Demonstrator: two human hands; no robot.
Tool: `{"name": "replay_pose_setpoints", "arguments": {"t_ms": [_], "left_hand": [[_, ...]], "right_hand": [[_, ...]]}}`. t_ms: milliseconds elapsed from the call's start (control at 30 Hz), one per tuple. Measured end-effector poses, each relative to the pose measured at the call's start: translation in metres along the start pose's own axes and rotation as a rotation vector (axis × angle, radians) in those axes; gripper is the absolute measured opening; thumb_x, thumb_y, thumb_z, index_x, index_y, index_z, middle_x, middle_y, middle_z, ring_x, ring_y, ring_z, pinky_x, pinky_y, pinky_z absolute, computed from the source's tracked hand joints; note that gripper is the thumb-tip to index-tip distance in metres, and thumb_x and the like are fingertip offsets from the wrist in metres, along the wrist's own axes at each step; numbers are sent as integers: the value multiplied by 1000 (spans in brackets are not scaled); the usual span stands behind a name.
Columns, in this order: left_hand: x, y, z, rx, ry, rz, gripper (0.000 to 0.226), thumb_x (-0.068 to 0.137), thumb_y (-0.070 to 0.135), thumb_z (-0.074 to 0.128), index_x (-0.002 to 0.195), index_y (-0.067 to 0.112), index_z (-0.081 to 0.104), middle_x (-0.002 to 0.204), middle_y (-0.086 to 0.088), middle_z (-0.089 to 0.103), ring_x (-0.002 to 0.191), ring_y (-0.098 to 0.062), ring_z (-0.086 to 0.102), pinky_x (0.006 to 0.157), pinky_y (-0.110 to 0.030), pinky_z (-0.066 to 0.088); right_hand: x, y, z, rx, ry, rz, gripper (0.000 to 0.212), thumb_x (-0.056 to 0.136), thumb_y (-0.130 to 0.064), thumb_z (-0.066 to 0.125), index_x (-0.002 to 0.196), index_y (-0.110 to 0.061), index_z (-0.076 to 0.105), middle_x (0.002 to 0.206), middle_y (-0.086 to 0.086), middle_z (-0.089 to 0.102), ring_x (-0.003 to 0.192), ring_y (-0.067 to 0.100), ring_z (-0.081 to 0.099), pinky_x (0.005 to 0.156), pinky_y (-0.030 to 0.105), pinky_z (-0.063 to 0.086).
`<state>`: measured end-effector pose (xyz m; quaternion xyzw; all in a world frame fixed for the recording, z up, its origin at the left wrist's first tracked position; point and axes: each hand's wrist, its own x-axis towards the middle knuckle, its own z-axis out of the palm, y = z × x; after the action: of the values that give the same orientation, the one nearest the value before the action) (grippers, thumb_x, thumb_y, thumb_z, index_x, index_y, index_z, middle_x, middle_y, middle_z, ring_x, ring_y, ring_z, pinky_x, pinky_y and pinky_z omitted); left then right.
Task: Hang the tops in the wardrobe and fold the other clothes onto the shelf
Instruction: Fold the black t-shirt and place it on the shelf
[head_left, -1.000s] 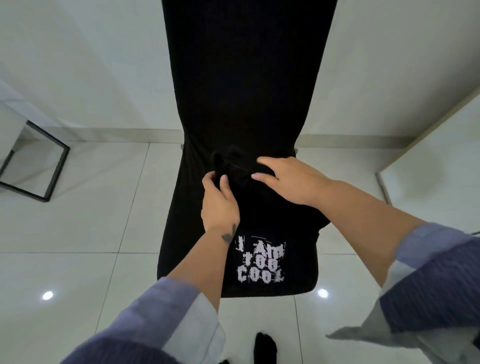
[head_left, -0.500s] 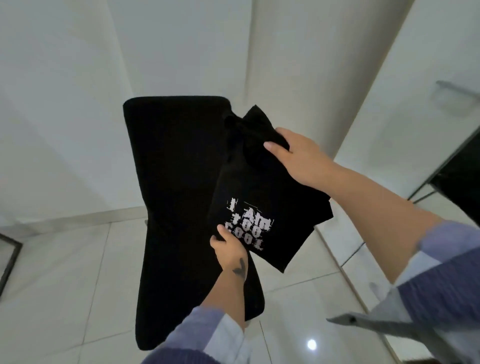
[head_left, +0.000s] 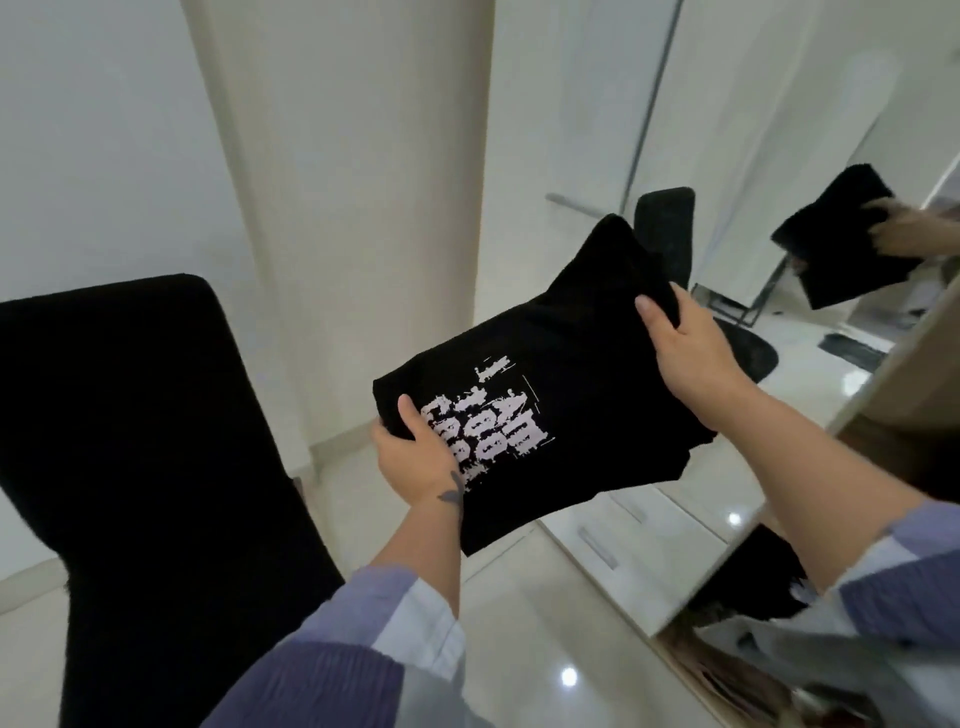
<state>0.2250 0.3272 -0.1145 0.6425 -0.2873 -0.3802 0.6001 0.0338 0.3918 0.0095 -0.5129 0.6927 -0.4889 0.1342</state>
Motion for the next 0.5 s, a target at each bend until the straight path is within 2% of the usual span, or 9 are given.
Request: {"name": "replay_pose_setpoints", "arguments": {"t_ms": [100, 200, 267, 367, 500], "left_hand": [[-46, -7, 41, 33, -94, 64, 47, 98, 45, 43, 126, 8, 51, 119, -9, 63, 110, -27, 58, 86, -25, 40], [-95, -15, 81, 89, -176, 125, 42, 98, 41, 42, 119, 8, 55, 112, -9, 65, 104, -27, 59, 80, -23, 38], [-131, -21, 108, 129, -242, 177, 44, 99, 43, 40, 122, 8, 53, 115, -9, 64, 108, -28, 58, 83, -27, 40], [-185, -28, 140, 170, -357, 212, 45, 100, 41, 39, 129, 8, 49, 120, -7, 61, 113, -26, 55, 81, -23, 34], [-249, -35, 182, 172, -506, 290, 40, 100, 41, 40, 118, 9, 53, 106, -3, 63, 93, -20, 56, 77, -24, 36]], "right_hand": [[-6, 47, -59, -2, 91, 100, 45, 99, -40, 41, 138, -19, 44, 125, -6, 55, 114, 13, 50, 94, 26, 38], [-19, 89, -115, 11, 165, 179, 41, 100, -38, 40, 137, -22, 45, 118, -8, 54, 111, 12, 51, 89, 26, 37], [-31, 117, -151, 3, 228, 247, 42, 100, -39, 40, 137, -22, 45, 125, -5, 56, 117, 17, 52, 91, 27, 38], [-53, 159, -204, -18, 323, 327, 43, 100, -40, 39, 139, -22, 44, 135, 0, 54, 124, 21, 50, 98, 29, 39], [-75, 199, -267, -36, 394, 423, 47, 100, -44, 35, 143, -25, 39, 139, -2, 50, 126, 20, 48, 96, 29, 39]]}}
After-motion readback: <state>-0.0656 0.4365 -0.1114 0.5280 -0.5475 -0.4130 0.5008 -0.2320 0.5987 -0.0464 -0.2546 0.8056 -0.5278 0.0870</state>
